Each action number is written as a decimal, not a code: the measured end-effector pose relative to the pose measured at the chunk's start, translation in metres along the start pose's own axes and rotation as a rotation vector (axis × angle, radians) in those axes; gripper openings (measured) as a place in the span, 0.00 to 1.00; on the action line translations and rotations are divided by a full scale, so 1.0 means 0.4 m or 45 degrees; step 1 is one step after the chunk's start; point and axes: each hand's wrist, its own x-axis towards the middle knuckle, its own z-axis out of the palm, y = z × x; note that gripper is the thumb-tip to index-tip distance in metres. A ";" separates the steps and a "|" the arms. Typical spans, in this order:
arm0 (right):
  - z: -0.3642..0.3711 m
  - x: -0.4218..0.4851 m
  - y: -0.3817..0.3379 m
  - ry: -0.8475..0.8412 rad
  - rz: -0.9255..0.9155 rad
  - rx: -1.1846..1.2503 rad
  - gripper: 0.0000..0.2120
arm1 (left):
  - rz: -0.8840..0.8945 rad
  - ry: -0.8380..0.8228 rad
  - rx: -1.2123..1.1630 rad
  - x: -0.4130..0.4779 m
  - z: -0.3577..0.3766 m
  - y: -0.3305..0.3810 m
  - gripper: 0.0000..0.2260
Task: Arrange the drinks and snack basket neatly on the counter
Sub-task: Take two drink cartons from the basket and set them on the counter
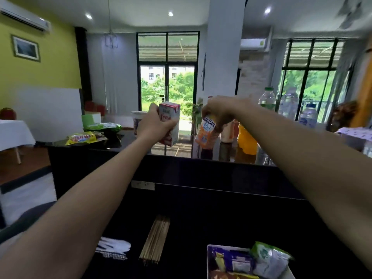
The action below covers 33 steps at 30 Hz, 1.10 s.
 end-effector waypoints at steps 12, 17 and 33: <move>0.120 0.107 -0.128 0.265 -0.110 -0.096 0.24 | -0.154 0.051 0.053 0.062 0.093 -0.146 0.28; 0.189 0.075 -0.145 0.480 0.149 0.544 0.33 | -0.148 0.002 0.161 0.049 0.140 -0.199 0.29; 0.296 0.204 -0.243 0.436 1.037 1.289 0.29 | -0.273 -0.113 0.138 0.146 0.187 -0.209 0.35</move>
